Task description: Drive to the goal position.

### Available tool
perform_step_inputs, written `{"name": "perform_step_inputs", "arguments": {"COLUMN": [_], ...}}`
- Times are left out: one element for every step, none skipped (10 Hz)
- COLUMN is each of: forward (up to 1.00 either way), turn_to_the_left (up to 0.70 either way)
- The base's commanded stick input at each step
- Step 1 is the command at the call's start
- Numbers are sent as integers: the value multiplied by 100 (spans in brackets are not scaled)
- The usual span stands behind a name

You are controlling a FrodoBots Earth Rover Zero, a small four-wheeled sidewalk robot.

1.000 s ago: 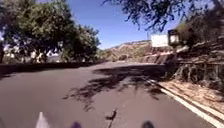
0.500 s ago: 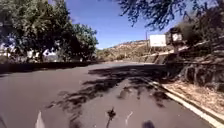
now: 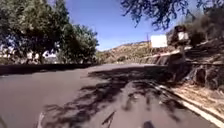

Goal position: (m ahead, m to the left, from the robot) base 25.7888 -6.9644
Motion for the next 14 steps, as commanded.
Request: {"name": "perform_step_inputs", "arguments": {"forward": [70, 70, 70, 70, 70, 70, 70, 70, 70, 70, 70, 70, 70, 70], "turn_to_the_left": [0, 0, 0, 0, 0, 0, 0, 0, 0, 0, 0, 0, 0, 0]}}
